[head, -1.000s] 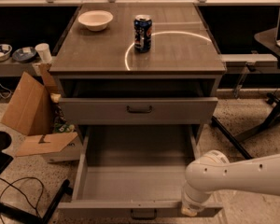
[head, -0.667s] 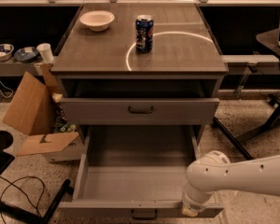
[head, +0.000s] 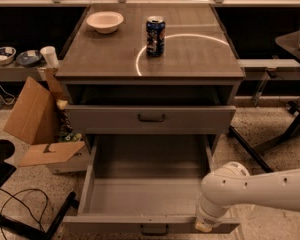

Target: Open middle drawer

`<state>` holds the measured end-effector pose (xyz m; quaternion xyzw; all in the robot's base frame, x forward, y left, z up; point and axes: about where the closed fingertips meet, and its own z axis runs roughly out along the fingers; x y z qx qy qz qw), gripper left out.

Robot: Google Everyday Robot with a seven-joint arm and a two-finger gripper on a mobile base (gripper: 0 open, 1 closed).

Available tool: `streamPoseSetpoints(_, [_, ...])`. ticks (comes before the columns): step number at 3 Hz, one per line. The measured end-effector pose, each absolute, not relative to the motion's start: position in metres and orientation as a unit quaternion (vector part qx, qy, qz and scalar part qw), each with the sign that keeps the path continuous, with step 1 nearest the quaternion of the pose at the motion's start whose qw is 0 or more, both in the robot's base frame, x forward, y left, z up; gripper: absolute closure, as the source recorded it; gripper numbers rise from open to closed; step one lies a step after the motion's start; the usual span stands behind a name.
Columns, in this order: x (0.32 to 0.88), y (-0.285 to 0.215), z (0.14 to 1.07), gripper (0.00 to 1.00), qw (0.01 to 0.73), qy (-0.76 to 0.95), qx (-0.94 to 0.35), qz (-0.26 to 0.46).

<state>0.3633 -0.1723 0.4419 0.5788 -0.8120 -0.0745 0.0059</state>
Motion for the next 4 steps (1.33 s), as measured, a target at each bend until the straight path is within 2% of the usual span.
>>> streamPoseSetpoints(4, [0.3629, -0.1725, 0.4427, 0.04, 0.007, -0.81, 0.581, -0.076])
